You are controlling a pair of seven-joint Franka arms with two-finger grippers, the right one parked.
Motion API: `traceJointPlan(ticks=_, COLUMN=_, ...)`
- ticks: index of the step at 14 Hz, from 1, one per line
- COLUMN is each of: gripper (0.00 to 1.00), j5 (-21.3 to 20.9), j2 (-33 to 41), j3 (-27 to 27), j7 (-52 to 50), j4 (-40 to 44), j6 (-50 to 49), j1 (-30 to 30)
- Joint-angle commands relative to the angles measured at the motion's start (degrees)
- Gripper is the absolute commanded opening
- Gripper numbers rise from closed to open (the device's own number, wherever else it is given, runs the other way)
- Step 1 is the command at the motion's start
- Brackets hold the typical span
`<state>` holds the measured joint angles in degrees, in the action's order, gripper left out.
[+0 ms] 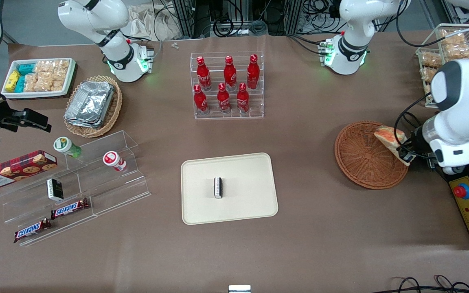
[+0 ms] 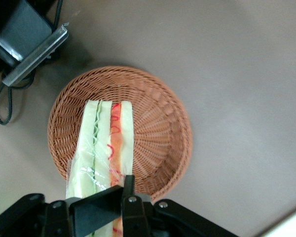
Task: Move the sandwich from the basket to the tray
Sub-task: 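Close the left gripper on the wrapped sandwich's edge, then lift the sandwich and carry it toward the cream tray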
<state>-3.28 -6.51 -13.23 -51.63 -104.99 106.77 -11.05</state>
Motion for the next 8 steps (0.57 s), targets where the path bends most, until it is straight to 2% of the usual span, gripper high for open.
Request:
traceJointPlan(ticks=1, gripper=0.0, j5=0.12, j2=-2.36, j3=-5.55, j7=1.97, j4=8.29, j6=-4.46, j1=0.06)
traceJointPlan(ticks=6, gripper=0.0, j5=-0.06, j2=-8.85, j3=-19.0, j7=2.32, j4=16.39, j6=-4.56, j1=0.06)
traceJointPlan(ticks=8, gripper=0.0, j5=-1.37, j2=-14.38, j3=-24.53, j7=2.93, j4=19.54, j6=-3.68, j1=0.76)
